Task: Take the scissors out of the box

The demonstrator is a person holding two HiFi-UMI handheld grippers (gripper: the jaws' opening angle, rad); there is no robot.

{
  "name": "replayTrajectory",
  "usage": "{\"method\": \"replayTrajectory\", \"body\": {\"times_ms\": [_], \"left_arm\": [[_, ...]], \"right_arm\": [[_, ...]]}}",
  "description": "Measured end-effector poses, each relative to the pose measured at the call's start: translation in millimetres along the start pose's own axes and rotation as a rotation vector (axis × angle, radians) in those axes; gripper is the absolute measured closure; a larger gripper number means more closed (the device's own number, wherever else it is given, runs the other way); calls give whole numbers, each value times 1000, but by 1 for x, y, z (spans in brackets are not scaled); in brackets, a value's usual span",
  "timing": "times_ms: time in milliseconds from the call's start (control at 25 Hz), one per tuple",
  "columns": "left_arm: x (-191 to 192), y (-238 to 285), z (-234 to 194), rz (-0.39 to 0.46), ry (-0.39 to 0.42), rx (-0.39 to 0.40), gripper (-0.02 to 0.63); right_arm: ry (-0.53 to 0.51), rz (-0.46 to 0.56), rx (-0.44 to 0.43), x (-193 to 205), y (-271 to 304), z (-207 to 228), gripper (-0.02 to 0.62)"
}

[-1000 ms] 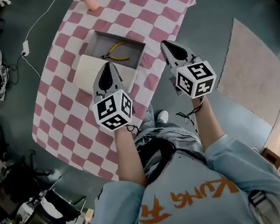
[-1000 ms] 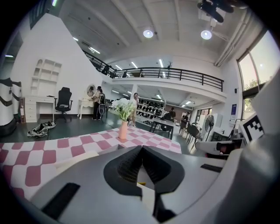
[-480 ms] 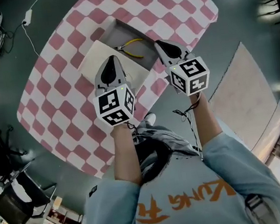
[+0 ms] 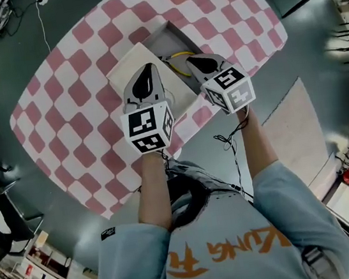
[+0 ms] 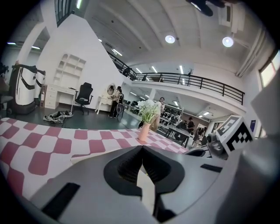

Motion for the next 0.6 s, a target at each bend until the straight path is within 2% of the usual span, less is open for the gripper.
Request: {"method": "replayTrajectory", "body": {"times_ms": [240,360,480,600], "left_arm": [[-7,3,-10,12,-2,-7,586],[-7,4,-14,9,-3,-9,586],[-7,5,-16,7,-4,-9,586],[-10,9,-18,10,-2,-7,586]], "right_arm": [[-79,-111,-102,2,30,-6,591],[-124,-206,-186,12,44,-11,517],[-178,-294,-227,21,53,-15,515],[-198,-332,-262,25,59,-17,515]]}}
Point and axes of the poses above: the fingertips, and each gripper's own axes: y forward along the fingers, z to its right, x out of its underside, the point moved 3 cm from there along -y, backward along the fingers, and after that the axes turned 14 degrees about -y, right-handed, at the moved point
